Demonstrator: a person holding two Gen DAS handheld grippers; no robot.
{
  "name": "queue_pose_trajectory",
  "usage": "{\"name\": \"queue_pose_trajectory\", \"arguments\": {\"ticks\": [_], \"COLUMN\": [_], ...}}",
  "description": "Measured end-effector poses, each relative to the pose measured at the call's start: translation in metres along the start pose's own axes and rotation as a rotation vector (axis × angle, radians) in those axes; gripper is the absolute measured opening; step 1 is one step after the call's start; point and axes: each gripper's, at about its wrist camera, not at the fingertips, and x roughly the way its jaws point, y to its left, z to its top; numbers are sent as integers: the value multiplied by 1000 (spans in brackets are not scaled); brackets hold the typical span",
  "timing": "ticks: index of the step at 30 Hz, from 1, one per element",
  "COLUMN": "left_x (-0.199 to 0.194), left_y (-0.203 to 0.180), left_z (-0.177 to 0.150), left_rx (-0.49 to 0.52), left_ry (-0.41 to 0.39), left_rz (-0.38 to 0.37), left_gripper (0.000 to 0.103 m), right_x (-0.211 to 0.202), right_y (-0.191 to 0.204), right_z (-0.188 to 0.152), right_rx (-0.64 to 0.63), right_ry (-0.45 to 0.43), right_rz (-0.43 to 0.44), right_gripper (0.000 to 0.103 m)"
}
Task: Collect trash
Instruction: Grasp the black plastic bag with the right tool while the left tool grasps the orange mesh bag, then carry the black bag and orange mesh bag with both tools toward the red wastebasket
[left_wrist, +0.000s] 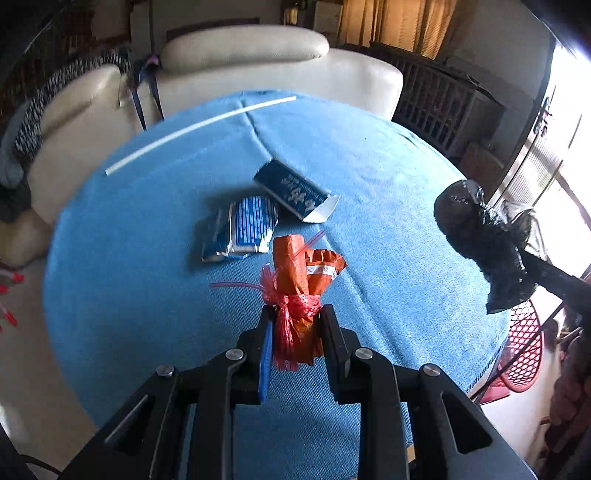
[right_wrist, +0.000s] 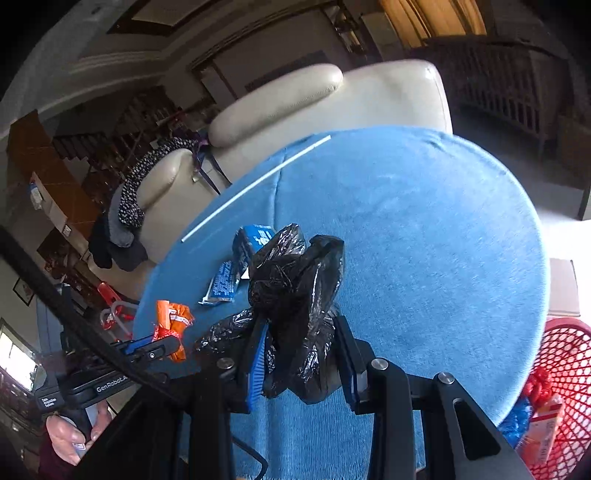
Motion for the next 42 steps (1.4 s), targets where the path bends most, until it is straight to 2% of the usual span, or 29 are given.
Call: {"name": "queue_pose_trajectory", "arguments": {"ticks": [7,17,31,42], "left_x": [-33,-59,-72,-64], "left_y": [-16,-57,-107,-138], "left_z": [-1,0,1,0], "left_rx": [60,143,227,290], "left_ry": [-63,-139,-182,-175], "left_rz": [70,145,189,189], "left_gripper": [26,26,26,26], "right_x": [-38,-84,-132,-145], "right_y": [7,-6,-37,-53], "right_z": [-7,-16,-30,-37], "right_rx": [-32,-12,13,39], "right_ry": [-65,-135,-216,-244], "right_rz": [-9,-2,12,5], "right_gripper": [36,36,36,36]}}
